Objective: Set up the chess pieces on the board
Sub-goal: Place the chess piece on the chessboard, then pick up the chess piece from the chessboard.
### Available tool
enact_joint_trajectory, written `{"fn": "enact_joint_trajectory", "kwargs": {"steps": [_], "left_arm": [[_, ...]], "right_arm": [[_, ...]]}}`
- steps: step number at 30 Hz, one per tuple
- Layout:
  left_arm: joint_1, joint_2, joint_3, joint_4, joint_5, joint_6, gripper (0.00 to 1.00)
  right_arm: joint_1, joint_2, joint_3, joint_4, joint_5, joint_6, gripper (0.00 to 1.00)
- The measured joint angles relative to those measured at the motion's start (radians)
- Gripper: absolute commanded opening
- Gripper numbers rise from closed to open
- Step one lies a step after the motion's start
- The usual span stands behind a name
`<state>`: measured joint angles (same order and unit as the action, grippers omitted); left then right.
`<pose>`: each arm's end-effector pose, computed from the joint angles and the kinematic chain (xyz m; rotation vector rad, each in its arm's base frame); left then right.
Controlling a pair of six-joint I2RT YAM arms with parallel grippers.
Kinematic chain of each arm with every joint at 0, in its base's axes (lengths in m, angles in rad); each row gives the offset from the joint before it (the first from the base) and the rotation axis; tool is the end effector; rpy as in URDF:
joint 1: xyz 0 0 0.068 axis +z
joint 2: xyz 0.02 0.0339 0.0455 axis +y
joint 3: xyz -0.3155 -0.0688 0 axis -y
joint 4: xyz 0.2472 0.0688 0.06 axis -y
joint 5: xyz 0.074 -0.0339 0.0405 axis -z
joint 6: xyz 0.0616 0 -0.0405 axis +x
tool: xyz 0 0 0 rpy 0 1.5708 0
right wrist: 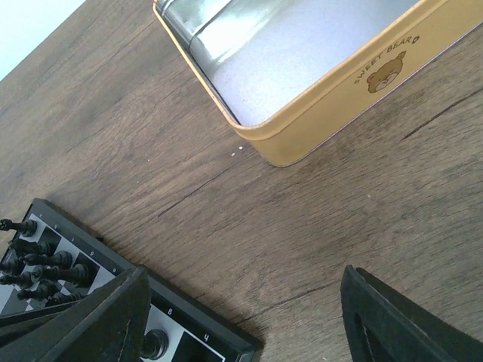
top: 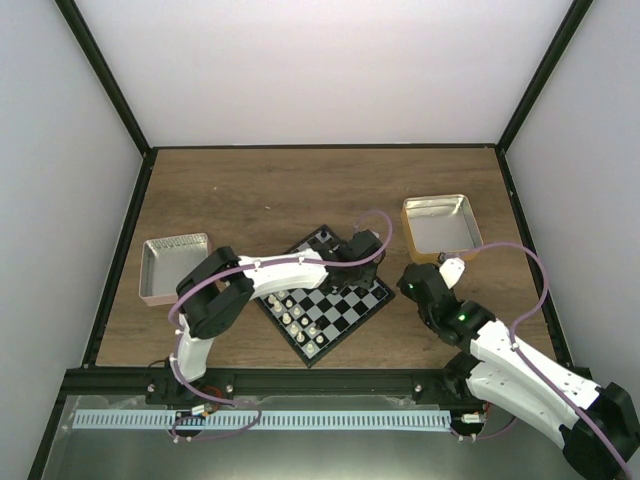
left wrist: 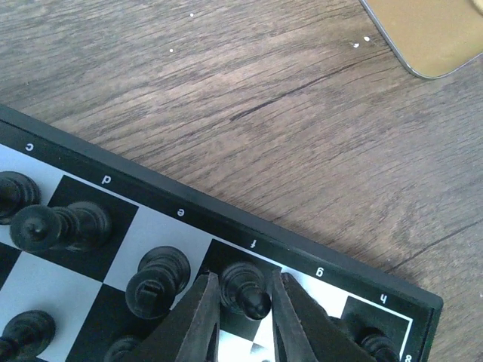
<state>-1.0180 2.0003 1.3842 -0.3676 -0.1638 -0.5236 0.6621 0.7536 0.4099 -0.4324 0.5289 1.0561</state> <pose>0.2514 -0.3883 0.1943 0.5697 2.5194 -0.3918 0.1245 0.0577 0.2135 0.6832 2.1318 0.3135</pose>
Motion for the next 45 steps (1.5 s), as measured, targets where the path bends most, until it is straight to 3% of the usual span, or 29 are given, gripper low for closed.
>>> {"fn": "enact_joint_trajectory", "kwargs": {"steps": [12,23,28,36,45], "left_arm": [[-0.009,-0.089,0.003,-0.03,-0.006,-0.002,0.31],[-0.008,-0.468,-0.21,-0.001,-0.293,0.021,0.42],[-0.008,-0.676,-0.341,0.032,-0.426,0.052,0.48],[0.0,-0.967,-0.481,0.043,-0.573,0.074,0.52],[0.005,-1.083,-0.591,0.047,-0.602,0.053,0.52]], "right_arm": [[0.0,-0.005,0.001,0.018,-0.045,-0.049,0.71],[0.003,0.149,0.148,0.055,-0.279,-0.219,0.65],[0.101,0.272,0.231,0.081,-0.333,-0.252,0.61],[0.285,0.509,0.389,0.051,-0.365,-0.251,0.45],[0.401,0.688,0.406,0.023,-0.489,-0.251,0.41]]}}
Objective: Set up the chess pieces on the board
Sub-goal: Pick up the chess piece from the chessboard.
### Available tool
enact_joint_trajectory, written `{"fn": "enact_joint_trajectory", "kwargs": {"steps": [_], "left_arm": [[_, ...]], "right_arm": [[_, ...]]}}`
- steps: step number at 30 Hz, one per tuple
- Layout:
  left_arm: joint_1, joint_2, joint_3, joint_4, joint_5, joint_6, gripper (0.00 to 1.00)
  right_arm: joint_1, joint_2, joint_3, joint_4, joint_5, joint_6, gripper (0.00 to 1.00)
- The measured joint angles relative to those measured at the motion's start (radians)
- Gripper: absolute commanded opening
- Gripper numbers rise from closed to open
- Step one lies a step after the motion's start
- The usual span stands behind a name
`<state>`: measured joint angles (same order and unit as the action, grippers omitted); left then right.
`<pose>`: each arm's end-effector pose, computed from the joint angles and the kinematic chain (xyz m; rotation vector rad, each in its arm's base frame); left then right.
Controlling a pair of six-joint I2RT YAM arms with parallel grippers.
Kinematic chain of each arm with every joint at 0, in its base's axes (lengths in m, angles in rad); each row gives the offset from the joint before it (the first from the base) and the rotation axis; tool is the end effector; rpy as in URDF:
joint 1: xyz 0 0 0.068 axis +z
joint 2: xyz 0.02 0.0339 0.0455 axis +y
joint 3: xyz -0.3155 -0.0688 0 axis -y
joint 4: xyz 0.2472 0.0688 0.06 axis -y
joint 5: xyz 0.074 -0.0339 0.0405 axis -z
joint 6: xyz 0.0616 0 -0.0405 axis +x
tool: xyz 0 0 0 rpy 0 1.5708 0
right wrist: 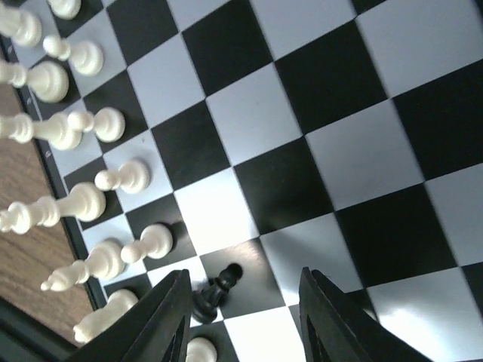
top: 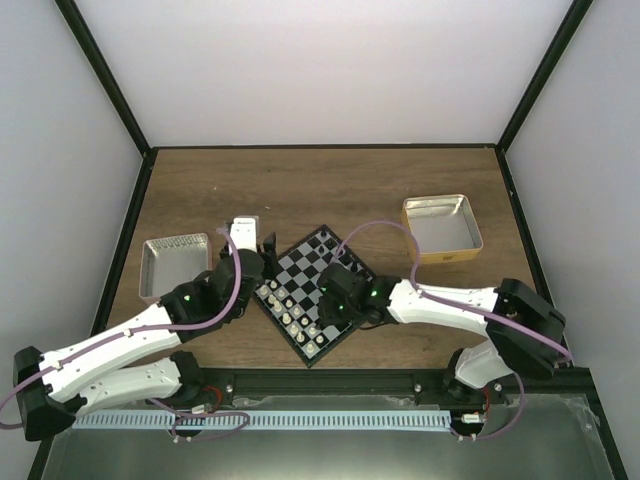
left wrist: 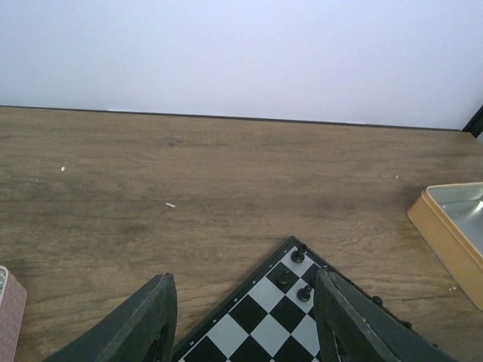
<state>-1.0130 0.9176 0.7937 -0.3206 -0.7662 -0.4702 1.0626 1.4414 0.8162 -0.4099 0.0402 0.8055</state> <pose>0.1357 -0.1368 0.3421 0.0421 1.8923 -0.2371 0.1404 0.2469 0.2138 -0.3357 2.7144 0.5708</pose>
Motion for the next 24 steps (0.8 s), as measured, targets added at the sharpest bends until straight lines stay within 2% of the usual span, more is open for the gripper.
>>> {"fn": "enact_joint_trajectory", "kwargs": {"steps": [8,15,24], "left_arm": [[0.003,0.006,-0.018,0.005,0.005,-0.006,0.52],[0.005,0.023,-0.024,0.013,0.013,-0.009,0.52],[0.011,0.051,-0.026,0.031,0.035,-0.016,0.51]], "right_arm": [[0.008,0.011,-0.002,0.022,-0.116,-0.04,0.42],[0.009,0.024,-0.002,0.023,-0.153,-0.064,0.31],[0.009,0.06,-0.004,0.023,-0.184,-0.076,0.28]]}}
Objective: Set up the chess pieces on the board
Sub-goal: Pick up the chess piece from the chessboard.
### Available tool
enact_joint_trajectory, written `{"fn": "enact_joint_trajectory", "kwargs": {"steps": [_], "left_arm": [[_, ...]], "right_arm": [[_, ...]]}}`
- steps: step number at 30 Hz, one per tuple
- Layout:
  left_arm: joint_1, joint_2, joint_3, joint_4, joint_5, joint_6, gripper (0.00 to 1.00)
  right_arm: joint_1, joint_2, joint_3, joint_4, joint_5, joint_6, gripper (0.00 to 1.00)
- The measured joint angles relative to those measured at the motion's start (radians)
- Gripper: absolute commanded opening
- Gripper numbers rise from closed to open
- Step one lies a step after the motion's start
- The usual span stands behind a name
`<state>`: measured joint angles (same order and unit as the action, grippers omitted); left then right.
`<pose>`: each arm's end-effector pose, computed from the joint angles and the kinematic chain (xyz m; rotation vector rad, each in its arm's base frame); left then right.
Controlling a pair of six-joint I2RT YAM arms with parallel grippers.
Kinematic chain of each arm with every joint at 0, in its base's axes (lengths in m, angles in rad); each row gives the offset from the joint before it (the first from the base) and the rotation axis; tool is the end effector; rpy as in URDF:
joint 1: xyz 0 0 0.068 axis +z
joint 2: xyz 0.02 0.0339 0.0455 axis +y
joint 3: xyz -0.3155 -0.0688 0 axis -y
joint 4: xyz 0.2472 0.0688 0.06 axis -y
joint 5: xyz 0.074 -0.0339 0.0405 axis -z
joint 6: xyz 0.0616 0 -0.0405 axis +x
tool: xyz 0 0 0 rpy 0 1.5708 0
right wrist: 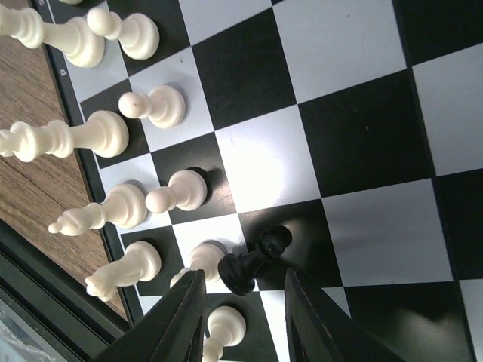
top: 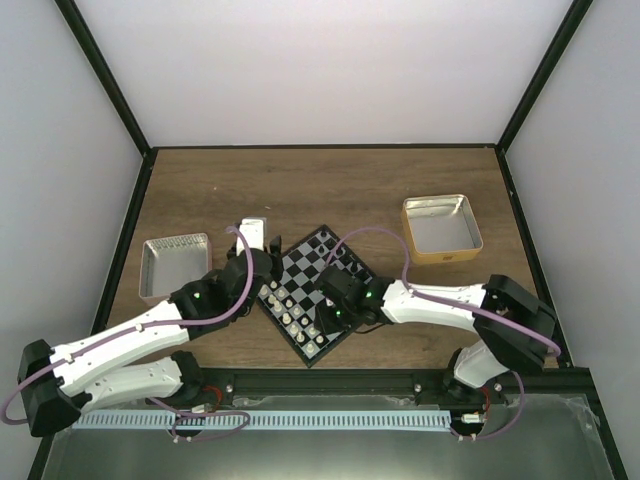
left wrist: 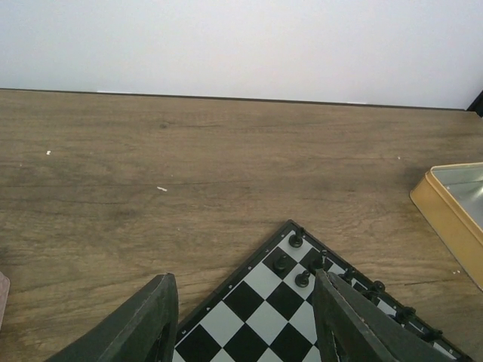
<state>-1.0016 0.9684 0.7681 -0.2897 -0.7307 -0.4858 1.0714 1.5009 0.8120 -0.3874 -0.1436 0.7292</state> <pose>0.1431 -0.1473 0.3267 0.0625 1.9350 -0.2352 0.1316 0.2597 0.1986 -0.5388 2.8128 0.6943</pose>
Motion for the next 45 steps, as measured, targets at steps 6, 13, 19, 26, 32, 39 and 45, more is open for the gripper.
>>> {"fn": "enact_joint_trajectory", "kwargs": {"steps": [6,13,19,26,32,39,45], "left_arm": [[0.002,0.007,-0.003,0.006,0.014,-0.008,0.51],[0.005,0.012,-0.006,0.008,0.025,-0.009,0.51],[0.007,0.012,-0.008,0.01,0.029,-0.01,0.51],[0.012,0.015,-0.012,0.011,0.034,-0.01,0.51],[0.014,0.018,-0.013,0.012,0.037,-0.011,0.51],[0.016,0.018,-0.013,0.012,0.044,-0.013,0.51],[0.022,0.018,-0.034,0.017,0.093,-0.056,0.52]], "right_arm": [[0.0,0.015,-0.003,-0.002,-0.005,-0.007,0.24],[0.0,0.02,-0.003,-0.005,0.015,-0.007,0.22],[0.002,0.024,0.004,-0.053,0.085,-0.003,0.22],[0.002,0.024,0.012,-0.08,0.131,0.006,0.26],[0.011,0.026,0.015,-0.089,0.146,0.003,0.22],[0.019,0.037,0.026,-0.098,0.163,-0.014,0.12],[0.02,0.03,0.016,-0.077,0.198,-0.014,0.11]]}}
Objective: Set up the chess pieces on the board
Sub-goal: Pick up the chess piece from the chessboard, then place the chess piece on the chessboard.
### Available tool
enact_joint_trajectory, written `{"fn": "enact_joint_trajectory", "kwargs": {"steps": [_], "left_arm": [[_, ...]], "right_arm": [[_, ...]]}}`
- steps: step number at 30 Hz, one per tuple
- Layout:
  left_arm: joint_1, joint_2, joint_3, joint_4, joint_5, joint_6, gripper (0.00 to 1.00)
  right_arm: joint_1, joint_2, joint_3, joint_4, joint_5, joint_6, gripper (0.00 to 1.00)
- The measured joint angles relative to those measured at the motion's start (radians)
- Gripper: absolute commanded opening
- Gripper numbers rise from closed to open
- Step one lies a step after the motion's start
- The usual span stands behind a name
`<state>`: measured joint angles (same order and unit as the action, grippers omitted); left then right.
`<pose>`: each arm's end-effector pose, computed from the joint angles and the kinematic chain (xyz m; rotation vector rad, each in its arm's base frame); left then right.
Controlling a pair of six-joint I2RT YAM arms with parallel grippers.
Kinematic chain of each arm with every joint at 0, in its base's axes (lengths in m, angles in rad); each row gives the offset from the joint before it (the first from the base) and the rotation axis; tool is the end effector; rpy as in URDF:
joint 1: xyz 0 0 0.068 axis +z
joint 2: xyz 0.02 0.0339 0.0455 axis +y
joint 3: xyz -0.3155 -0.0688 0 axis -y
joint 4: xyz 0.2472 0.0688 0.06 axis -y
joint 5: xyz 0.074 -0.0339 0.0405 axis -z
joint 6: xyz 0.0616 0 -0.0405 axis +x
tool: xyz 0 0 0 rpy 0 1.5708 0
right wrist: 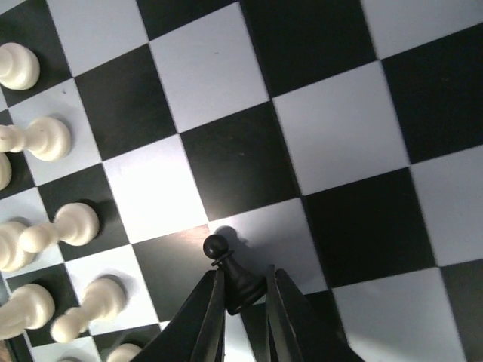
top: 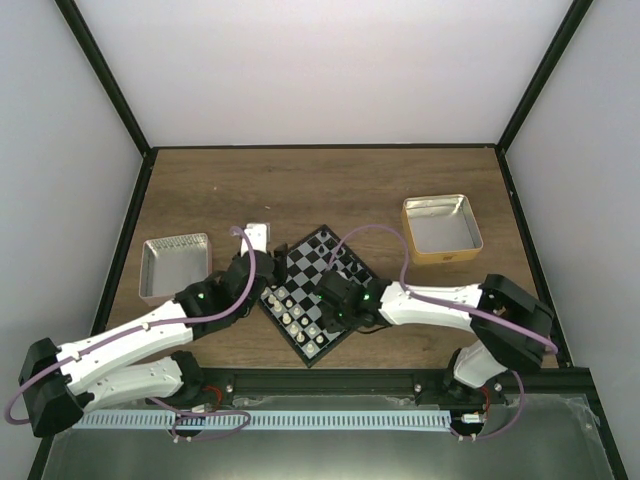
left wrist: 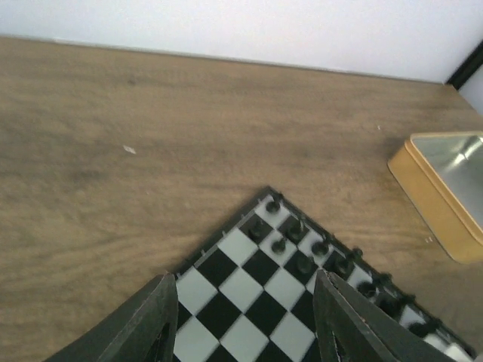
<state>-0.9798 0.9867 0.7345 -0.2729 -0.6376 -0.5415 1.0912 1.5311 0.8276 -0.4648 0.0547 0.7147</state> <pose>0.1459 -0.1516 0.3112 0.0623 1.9978 -0.3107 0.1358 0.2539 0.1899 -0.5127 2.7752 0.4042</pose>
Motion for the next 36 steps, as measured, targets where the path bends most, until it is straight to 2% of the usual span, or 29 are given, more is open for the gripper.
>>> {"fn": "enact_joint_trajectory", "kwargs": {"steps": [3,9,16,21,26,30,36], "left_arm": [[0.006,-0.002,-0.052,0.022,0.095,-0.051,0.55],[0.031,-0.012,-0.208,0.124,0.393,-0.199,0.63],[0.082,0.024,-0.284,0.376,0.726,-0.401,0.64],[0.085,0.071,-0.284,0.5,0.826,-0.499,0.56],[0.101,0.136,-0.285,0.608,0.903,-0.56,0.39],[0.11,0.186,-0.291,0.693,0.96,-0.603,0.3],[0.116,0.198,-0.294,0.746,0.998,-0.63,0.11]], "right_arm": [[0.0,-0.048,-0.061,0.053,0.035,0.0,0.12],[0.001,-0.236,-0.229,0.24,0.1,-0.024,0.12],[0.001,-0.42,-0.373,0.504,0.129,-0.065,0.12],[0.001,-0.519,-0.414,0.599,0.137,-0.077,0.13],[0.001,-0.58,-0.43,0.651,0.14,-0.084,0.13],[0.001,-0.594,-0.438,0.66,0.14,-0.09,0.12],[0.001,-0.594,-0.439,0.661,0.14,-0.095,0.13]]}}
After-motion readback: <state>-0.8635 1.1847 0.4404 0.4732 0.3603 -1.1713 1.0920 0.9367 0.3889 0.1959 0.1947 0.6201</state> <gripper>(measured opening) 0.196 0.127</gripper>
